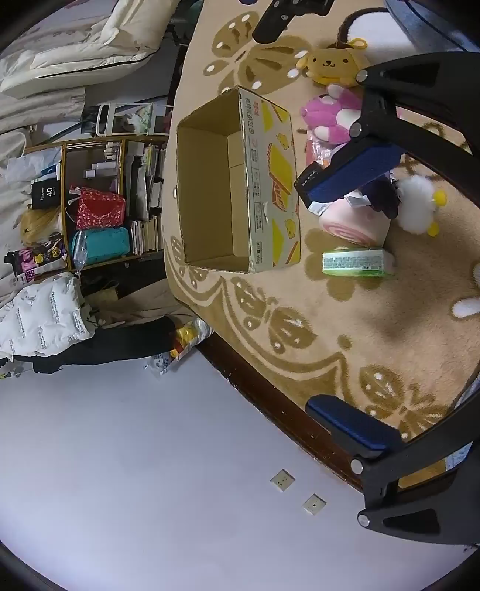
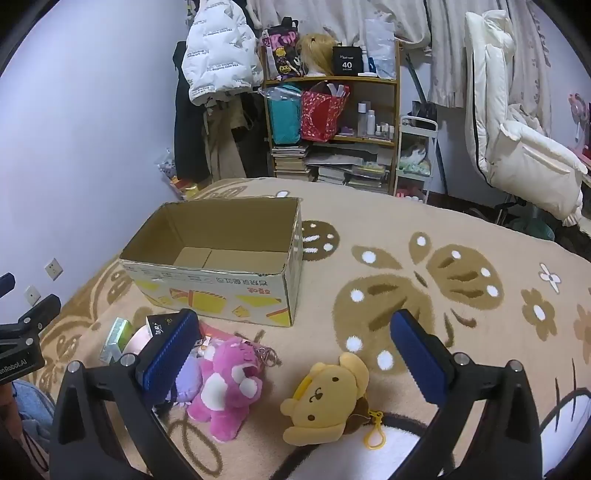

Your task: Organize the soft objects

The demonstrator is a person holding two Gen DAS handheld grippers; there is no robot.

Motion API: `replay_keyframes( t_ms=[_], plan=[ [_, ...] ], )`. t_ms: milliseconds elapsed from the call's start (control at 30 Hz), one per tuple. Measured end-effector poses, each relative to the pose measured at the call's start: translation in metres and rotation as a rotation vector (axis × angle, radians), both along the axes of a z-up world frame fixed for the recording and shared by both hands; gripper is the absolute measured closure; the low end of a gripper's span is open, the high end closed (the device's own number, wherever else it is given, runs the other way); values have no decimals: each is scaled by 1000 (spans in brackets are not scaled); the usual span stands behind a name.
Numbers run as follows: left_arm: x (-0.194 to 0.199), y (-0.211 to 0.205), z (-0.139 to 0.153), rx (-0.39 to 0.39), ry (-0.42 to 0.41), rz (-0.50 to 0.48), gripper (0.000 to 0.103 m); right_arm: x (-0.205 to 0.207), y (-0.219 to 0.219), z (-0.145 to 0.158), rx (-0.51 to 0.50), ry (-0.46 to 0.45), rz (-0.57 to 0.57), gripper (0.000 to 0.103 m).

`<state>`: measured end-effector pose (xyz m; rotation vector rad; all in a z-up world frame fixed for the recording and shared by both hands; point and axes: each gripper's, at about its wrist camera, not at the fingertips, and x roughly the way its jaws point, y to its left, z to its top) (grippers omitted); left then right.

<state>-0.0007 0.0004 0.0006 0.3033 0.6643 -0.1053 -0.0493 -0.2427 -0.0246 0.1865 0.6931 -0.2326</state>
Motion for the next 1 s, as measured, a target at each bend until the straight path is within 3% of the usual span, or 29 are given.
replay_keyframes(
  t_ms=[1000],
  plan=[
    [5,-3,-9,23,20,3,0,5,-1,-5,10,13,-11,0]
  ],
)
